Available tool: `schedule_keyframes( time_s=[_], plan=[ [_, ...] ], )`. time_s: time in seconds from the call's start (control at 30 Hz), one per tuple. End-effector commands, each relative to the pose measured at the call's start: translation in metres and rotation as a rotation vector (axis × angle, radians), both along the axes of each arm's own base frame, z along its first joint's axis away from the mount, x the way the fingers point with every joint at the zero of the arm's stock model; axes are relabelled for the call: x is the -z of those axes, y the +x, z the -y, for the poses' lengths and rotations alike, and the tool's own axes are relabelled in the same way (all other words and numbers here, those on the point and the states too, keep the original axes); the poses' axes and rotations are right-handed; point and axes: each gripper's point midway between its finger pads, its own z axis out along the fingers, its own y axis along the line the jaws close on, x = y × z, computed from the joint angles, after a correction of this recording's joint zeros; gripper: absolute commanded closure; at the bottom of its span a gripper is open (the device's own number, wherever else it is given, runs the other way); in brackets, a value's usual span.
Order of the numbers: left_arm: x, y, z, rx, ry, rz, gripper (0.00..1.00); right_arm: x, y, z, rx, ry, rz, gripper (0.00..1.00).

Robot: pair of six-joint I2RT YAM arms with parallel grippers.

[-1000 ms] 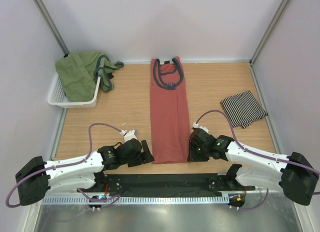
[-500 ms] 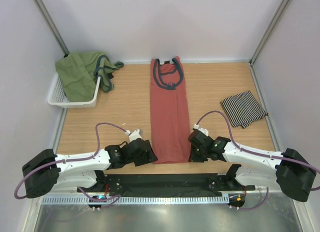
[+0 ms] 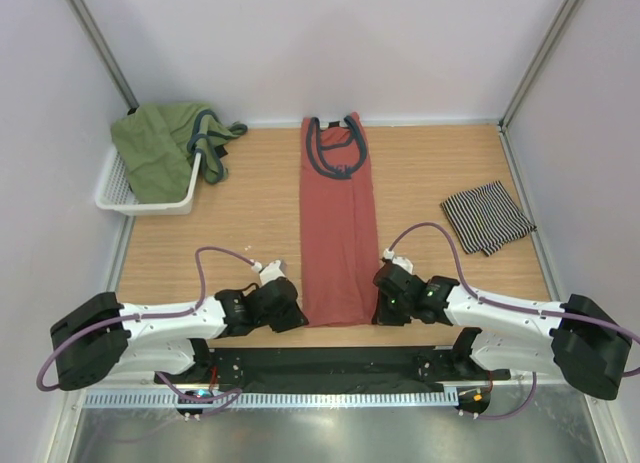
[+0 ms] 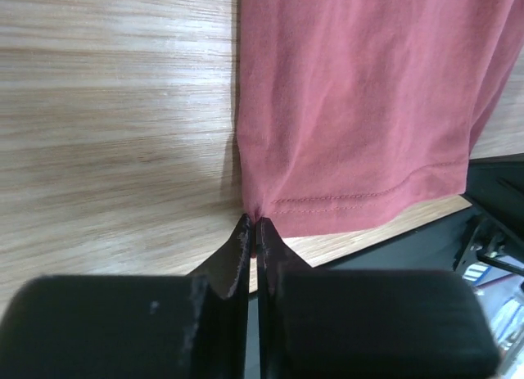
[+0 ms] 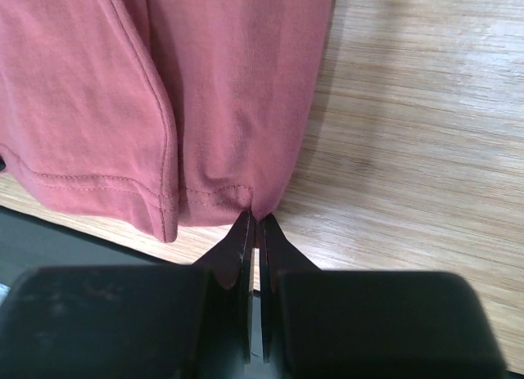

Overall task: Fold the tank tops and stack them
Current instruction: Fold the tank top

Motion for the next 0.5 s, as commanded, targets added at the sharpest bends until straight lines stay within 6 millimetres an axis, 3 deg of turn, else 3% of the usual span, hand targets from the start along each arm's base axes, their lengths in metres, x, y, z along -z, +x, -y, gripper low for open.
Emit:
schedule_keyframes(
  time_s=[0.0,0.13,0.17,0.23,0.27,0.47],
  plan=[
    [-0.005,0.001,0.002,-0.003,-0.013,0.013,1.0,-0.005,0.001,-0.003,0.009,0.01,0.01,0.99],
    [-0.024,0.004,-0.001,-0.005,0.001,0.036,1.0,-0.027,0.008,-0.004,0.014,0.024,0.056,0.99],
    [-0.038,0.008,0.003,-0.008,-0.025,0.06,1.0,-0.031,0.01,-0.001,0.014,0.01,0.067,0.99],
    [-0.049,0.012,-0.003,-0.018,-0.003,0.085,1.0,-0.047,0.017,-0.003,0.015,0.009,0.104,0.99],
    [-0.068,0.017,0.001,-0.023,-0.036,0.115,1.0,-0.05,0.018,0.0,0.016,-0.013,0.105,0.99],
    [-0.094,0.034,-0.009,-0.048,-0.007,0.174,1.0,-0.098,0.047,-0.007,0.023,-0.031,0.233,0.99]
  ],
)
